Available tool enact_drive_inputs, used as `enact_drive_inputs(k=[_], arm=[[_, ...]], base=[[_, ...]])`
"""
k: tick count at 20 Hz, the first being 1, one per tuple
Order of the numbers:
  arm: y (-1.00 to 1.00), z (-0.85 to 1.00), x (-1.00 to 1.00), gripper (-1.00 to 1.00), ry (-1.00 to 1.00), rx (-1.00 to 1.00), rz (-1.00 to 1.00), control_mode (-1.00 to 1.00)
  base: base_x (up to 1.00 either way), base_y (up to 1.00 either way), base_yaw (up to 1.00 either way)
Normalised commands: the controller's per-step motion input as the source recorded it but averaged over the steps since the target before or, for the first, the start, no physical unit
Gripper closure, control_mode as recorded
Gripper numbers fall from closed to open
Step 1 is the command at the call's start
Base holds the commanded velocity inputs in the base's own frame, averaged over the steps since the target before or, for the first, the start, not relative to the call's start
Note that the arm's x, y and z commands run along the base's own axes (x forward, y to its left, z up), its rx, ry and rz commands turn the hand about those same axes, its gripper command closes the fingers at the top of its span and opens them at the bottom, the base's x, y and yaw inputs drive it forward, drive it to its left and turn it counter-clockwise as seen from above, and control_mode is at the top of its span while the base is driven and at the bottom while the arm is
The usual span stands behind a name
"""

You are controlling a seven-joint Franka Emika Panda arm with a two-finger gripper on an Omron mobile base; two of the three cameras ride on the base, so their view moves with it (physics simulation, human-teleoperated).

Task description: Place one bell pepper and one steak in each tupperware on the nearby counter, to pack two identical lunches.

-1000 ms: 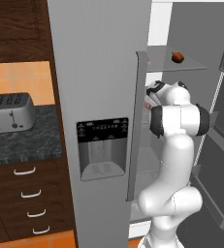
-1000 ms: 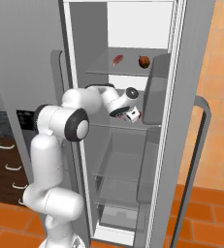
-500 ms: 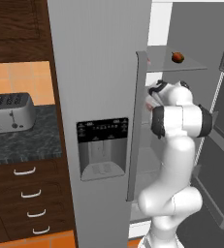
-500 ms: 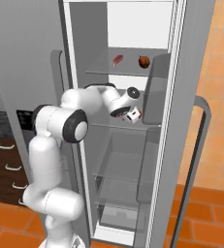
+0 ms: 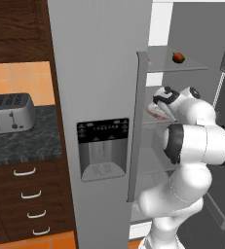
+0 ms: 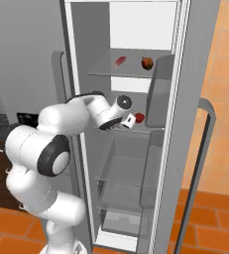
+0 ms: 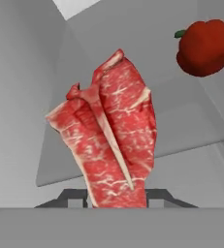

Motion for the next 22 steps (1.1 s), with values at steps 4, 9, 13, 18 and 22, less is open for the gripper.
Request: enact_drive_inputs(k=[4, 9, 13, 18, 22], arm=[[0.13, 0.54, -1.0, 1.0, -0.01, -0.25, 0.15, -1.0], [0.07, 0.74, -1.0, 1.0, -0.09, -0.17, 0.11, -1.0], [-0.01, 0.35, -1.0, 1.0, -0.19, -0.03, 0.08, -1.0], [0.0, -0.04, -1.0, 1.0, -0.16, -0.03, 0.0, -1.0], [0.0, -0.01, -0.25, 1.0, -0.05, 0.0, 0.0, 1.0]], base=[[0.0, 0.0, 0.0], [0.0, 0.0, 0.0], [0.0, 0.0, 0.0], [0.0, 0.0, 0.0], [-0.75, 0.0, 0.01]])
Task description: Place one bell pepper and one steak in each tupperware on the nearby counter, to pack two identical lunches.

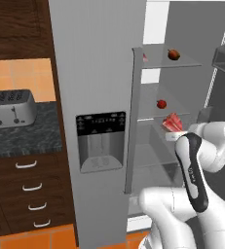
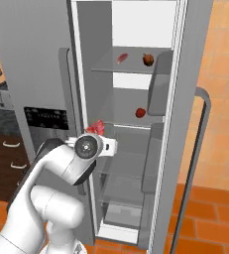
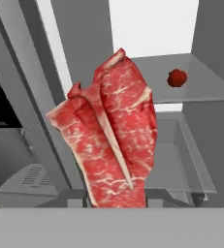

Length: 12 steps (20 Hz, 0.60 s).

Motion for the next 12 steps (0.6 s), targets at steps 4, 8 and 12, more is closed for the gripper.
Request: enact_drive_inputs(k=[4, 8, 12], arm=[[0.0, 0.0, 0.0, 1.0, 0.0, 0.0, 0.0, 1.0], [0.0, 0.0, 0.0, 1.0, 0.0, 0.0, 0.0, 1.0], [0.0, 0.0, 0.0, 1.0, 0.0, 0.0, 0.0, 1.0]], base=[[-0.94, 0.52, 0.1], [-0.11, 1.0, 0.11], [0.0, 1.0, 0.1]])
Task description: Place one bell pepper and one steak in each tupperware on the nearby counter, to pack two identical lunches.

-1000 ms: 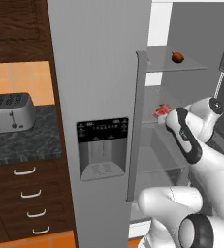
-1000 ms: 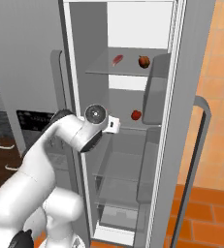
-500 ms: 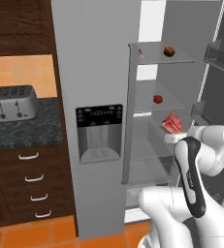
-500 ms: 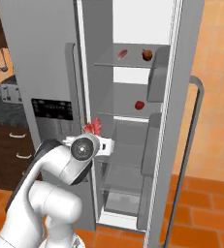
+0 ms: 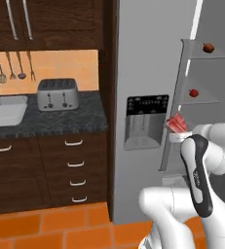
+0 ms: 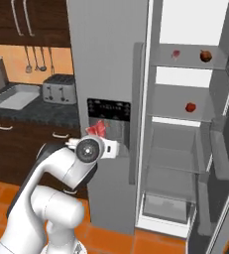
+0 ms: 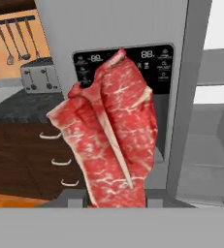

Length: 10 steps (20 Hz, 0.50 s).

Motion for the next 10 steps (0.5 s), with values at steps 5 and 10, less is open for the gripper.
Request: enact_drive_inputs(k=[5, 10], arm=[[0.0, 0.0, 0.0, 1.0, 0.0, 0.0, 0.0, 1.0], [0.0, 0.0, 0.0, 1.0, 0.0, 0.0, 0.0, 1.0]], base=[[0.01, 1.0, 0.06], [0.22, 1.0, 0.05]])
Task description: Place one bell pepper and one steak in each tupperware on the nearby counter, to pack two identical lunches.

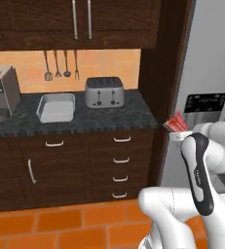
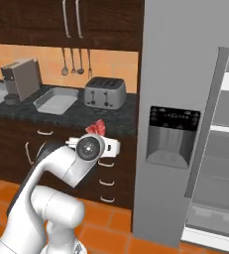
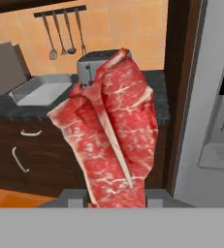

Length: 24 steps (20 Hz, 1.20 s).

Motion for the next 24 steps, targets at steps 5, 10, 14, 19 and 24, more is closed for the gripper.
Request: enact_drive_inputs(k=[5, 10, 14, 19, 24], arm=[[0.0, 0.0, 0.0, 1.0, 0.0, 0.0, 0.0, 1.0], [0.0, 0.0, 0.0, 1.0, 0.0, 0.0, 0.0, 1.0], [0.0, 0.0, 0.0, 1.0, 0.0, 0.0, 0.0, 1.0], [0.0, 0.0, 0.0, 1.0, 0.0, 0.0, 0.0, 1.0], [0.0, 0.0, 0.0, 1.0, 0.0, 0.0, 0.0, 1.0]], base=[[0.62, 1.0, 0.0], [1.0, 1.0, 0.0], [1.0, 0.99, 0.0], [0.81, 0.41, -0.07], [0.55, 0.0, -0.15]])
